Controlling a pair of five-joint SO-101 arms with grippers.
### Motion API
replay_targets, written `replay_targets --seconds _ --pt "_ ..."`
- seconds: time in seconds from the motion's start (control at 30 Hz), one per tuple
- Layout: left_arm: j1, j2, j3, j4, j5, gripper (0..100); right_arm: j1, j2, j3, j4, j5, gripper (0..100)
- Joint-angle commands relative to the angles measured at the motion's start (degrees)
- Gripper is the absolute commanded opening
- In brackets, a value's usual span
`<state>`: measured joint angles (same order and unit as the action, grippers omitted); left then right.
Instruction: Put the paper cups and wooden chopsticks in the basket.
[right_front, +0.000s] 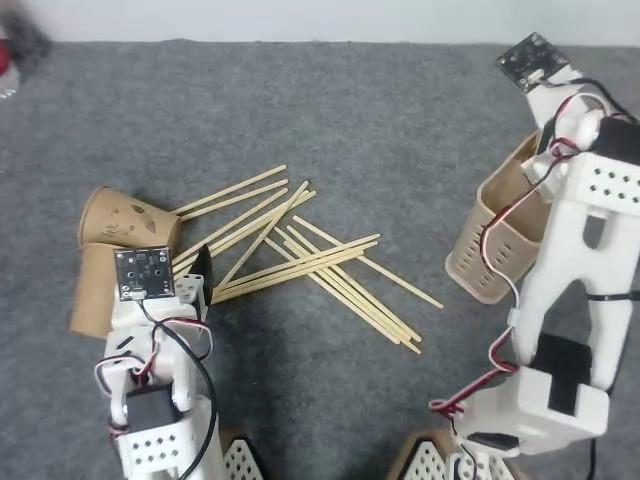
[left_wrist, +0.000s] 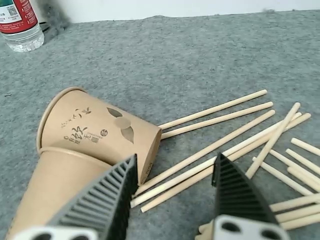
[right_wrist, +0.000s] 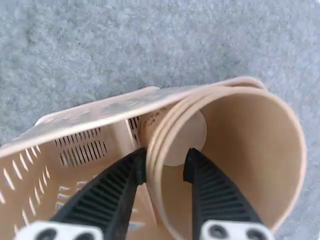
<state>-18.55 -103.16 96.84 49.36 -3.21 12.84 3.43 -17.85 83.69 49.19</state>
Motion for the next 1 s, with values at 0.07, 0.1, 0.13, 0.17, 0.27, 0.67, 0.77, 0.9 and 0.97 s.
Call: replay_targets --seconds 0.07,0.1,0.13,0.17,0.27,0.67,0.77,0.9,0.97 --pt "0.4 -0.9 -0.4 -1.2 0.6 24 -0.2 8.0 0.6 -2.9 -0.6 13.0" --pt "0.4 -0.9 -0.4 -1.2 0.6 24 -0.4 9.5 0.6 -2.9 -0.5 13.0" --pt "0.4 -0.9 -0.4 -1.3 0.6 24 -0.6 10.9 0.5 -2.9 -0.5 13.0" --pt "0.4 -0.9 -0.4 -1.3 0.6 24 -0.7 12.2 0.5 -3.0 -0.4 13.0" --pt "0.4 -0.9 -0.4 -1.3 0.6 24 -1.1 14.7 0.5 -3.5 -0.4 12.8" --pt "0.4 -0.9 -0.4 -1.4 0.6 24 -2.4 -7.1 -9.6 7.3 -0.9 13.1" --pt "0.4 -0.9 -0.4 -1.4 0.6 24 -3.1 -12.2 -9.8 7.6 -0.8 13.4" --pt "0.4 -0.9 -0.4 -1.4 0.6 24 -3.5 -14.1 -10.0 7.3 -1.1 19.3" --pt "0.4 -0.9 -0.4 -1.4 0.6 24 -3.3 -14.1 -10.1 5.2 -3.5 21.4"
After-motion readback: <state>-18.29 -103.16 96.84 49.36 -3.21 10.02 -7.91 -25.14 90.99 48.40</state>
